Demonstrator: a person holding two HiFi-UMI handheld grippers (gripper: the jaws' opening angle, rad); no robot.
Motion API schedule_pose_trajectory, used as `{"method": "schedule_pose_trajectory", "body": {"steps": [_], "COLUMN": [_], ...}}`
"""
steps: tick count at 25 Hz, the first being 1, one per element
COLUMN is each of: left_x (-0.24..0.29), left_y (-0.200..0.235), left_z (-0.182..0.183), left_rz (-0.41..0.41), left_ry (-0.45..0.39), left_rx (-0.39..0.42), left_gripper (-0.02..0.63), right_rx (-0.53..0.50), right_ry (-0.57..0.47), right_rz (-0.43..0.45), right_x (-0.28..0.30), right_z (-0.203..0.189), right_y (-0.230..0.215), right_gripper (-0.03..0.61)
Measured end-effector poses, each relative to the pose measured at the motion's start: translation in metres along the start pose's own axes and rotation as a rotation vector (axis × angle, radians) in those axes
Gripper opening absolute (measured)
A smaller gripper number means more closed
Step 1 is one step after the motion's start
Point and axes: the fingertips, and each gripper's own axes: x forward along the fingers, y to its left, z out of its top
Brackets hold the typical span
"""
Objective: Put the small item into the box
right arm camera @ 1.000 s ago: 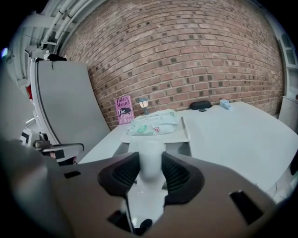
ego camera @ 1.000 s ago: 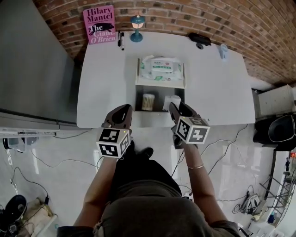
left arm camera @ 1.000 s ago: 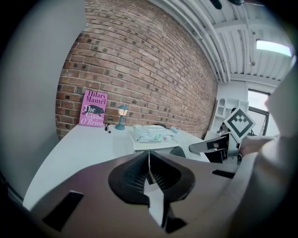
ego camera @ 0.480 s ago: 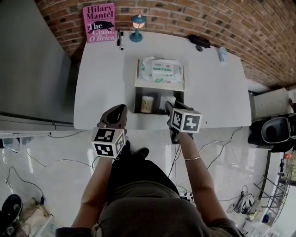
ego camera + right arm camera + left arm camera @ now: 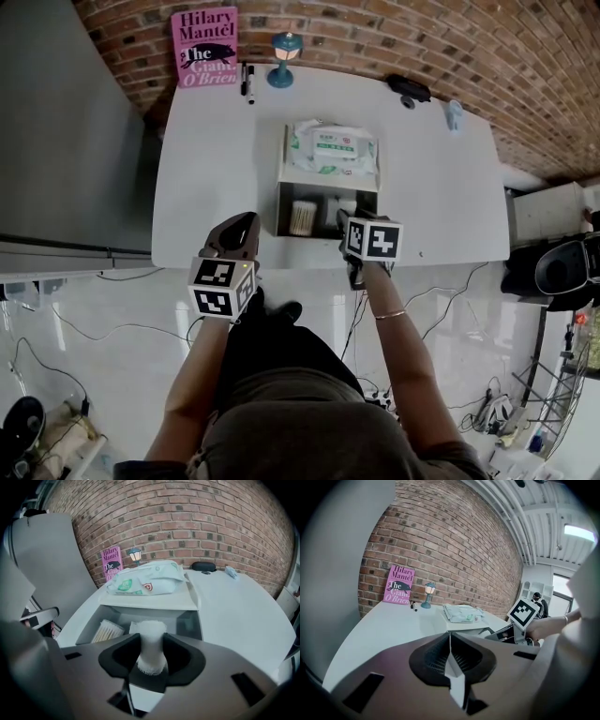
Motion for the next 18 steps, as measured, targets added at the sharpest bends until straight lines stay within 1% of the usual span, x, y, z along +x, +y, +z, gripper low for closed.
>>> {"method": "schedule_pose_trajectory", "body": {"steps": [4, 9, 13, 18], "left_x": [0.004, 0.009, 0.012, 0.011], "left_y": [0.002, 0.001, -0.002, -0.001], "left_z": [0.0, -0.001, 0.001, 0.001], "left_rz": [-0.007, -0.019, -0.029, -0.034], "left_ry": [0.01, 0.015, 0.018, 0.021], "left_rx": [0.0, 0.002, 0.008, 0.011], "left_gripper": [0.028, 0.028, 0.028, 0.028], "right_rx": [-0.009, 0.004, -0.005, -0.017], "right_ry": [0.031, 0.069, 0.099, 0.1], "right_rz": [-0.017, -0.032, -0.061, -0.074], "right_x": [0.004, 0.008, 0.01, 0.009], "right_z": [-0.002, -0.004, -0.005, -0.006], "right_y": [-0.001, -0.003, -0.004, -0.003], "right_gripper": [0.158, 0.161, 0.163, 0.166]}}
